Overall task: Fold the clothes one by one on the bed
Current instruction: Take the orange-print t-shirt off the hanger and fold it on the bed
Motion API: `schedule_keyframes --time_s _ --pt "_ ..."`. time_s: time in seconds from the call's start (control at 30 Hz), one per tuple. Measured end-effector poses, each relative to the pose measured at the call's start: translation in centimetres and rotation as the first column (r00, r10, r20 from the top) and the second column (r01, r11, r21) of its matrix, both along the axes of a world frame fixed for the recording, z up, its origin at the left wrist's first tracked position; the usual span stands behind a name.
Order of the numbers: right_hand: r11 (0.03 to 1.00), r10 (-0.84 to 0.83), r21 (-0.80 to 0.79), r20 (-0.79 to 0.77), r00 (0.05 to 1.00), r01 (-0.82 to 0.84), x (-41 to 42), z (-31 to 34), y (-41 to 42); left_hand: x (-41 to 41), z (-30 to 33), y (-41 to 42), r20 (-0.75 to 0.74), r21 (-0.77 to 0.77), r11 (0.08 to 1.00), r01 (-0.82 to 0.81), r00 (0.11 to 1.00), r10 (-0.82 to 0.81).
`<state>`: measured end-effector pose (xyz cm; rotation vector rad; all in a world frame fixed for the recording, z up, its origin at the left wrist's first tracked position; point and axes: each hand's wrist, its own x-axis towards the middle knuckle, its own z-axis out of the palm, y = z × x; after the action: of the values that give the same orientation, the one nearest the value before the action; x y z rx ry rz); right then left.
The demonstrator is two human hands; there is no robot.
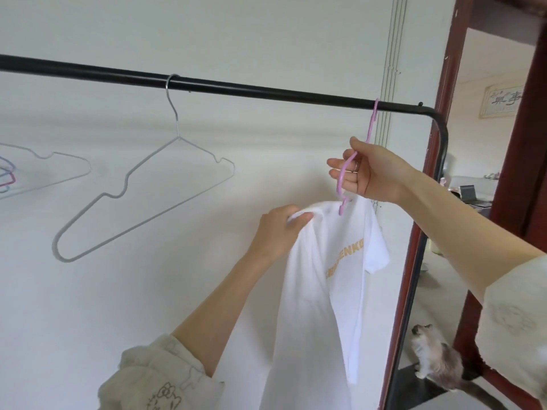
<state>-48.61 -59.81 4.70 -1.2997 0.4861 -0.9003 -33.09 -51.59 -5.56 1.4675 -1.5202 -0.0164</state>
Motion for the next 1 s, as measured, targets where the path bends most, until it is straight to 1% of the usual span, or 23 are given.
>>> schedule_keyframes --time_s 0.1,0.17,0.23,0.3,0.37,0.4,0.43,0.47,0.5,0.53,0.57,0.6,0.63,0.67,0.77,0.83,0.9,0.97,1.0 --pt "0.999 0.033 -0.007 0.121 0.992 -0.032 -1.6 0.0 0.7 -0.2 -0.5 -1.4 -0.122 0.014 1.0 -0.005 0.992 0.006" --pt "0.997 0.058 -0.05 0.122 0.991 -0.053 -2.5 -0.2 1.2 -0.4 -1.1 -2.1 -0.21 0.023 0.999 0.031 0.977 -0.026" --pt "0.994 0.052 -0.101 0.126 0.991 -0.039 -3.2 -0.8 1.4 -0.9 -1.8 -2.8 -0.259 0.045 0.998 0.044 0.965 -0.031" --pt "0.984 -0.003 -0.176 0.169 0.986 0.033 -3.7 -1.7 1.2 -1.4 -2.4 -3.5 -0.305 0.09 0.995 0.038 0.952 -0.009" --pt "0.942 -0.115 -0.291 0.186 0.976 0.167 -4.1 -2.8 1.0 -1.9 -2.8 -4.1 -0.373 0.124 0.991 0.044 0.928 0.005" --pt "0.915 -0.176 -0.327 0.211 0.962 0.239 -4.3 -3.3 0.8 -2.1 -2.9 -4.3 -0.401 0.135 0.989 0.06 0.916 -0.001" --pt "0.893 -0.23 -0.325 0.261 0.937 0.31 -4.5 -3.8 0.7 -2.2 -3.0 -4.5 -0.423 0.139 0.987 0.081 0.906 -0.014" --pt "0.888 -0.271 -0.271 0.344 0.899 0.371 -4.7 -4.3 0.5 -2.3 -3.0 -4.6 -0.446 0.145 0.984 0.1 0.895 -0.025" --pt "0.9 -0.296 -0.166 0.447 0.844 0.403 -4.9 -4.6 0.3 -2.3 -3.0 -4.7 -0.464 0.15 0.983 0.109 0.886 -0.028" --pt "0.918 -0.32 -0.023 0.545 0.775 0.395 -5.1 -4.8 0.0 -2.3 -2.9 -4.9 -0.477 0.154 0.982 0.114 0.878 -0.027" --pt "0.929 -0.346 0.122 0.618 0.705 0.349 -5.4 -4.9 -0.3 -2.3 -2.9 -4.9 -0.486 0.154 0.981 0.115 0.874 -0.026" --pt "0.926 -0.376 0.241 0.657 0.653 0.291 -5.8 -5.0 -0.6 -2.3 -2.8 -5.0 -0.491 0.155 0.981 0.117 0.871 -0.027" --pt "0.911 -0.41 0.323 0.66 0.63 0.255 -6.1 -5.1 -1.0 -2.4 -2.8 -5.1 -0.49 0.156 0.98 0.122 0.871 -0.031" --pt "0.892 -0.446 0.37 0.638 0.628 0.259 -6.4 -5.4 -1.4 -2.4 -2.7 -5.1 -0.492 0.155 0.979 0.131 0.87 -0.038" --pt "0.863 -0.499 0.399 0.578 0.646 0.31 -7.0 -6.6 -2.2 -2.4 -2.7 -5.0 -0.506 0.201 0.97 0.135 0.863 -0.015" --pt "0.852 -0.512 0.41 0.527 0.678 0.325 -6.9 -7.2 -2.3 -2.0 -3.3 -5.0 -0.569 0.258 0.953 0.156 0.822 0.02" --pt "0.831 -0.528 0.435 0.424 0.735 0.347 -6.5 -8.3 -2.4 -1.5 -4.2 -4.7 -0.656 0.291 0.933 0.212 0.754 0.034" --pt "0.839 -0.482 0.424 0.287 0.828 0.342 -5.7 -9.4 -2.4 -1.0 -4.9 -4.5 -0.712 0.307 0.916 0.258 0.701 0.041" --pt "0.854 -0.442 0.391 0.2 0.874 0.343 -5.2 -10.0 -2.4 -0.9 -5.0 -4.4 -0.727 0.304 0.913 0.271 0.686 0.038"
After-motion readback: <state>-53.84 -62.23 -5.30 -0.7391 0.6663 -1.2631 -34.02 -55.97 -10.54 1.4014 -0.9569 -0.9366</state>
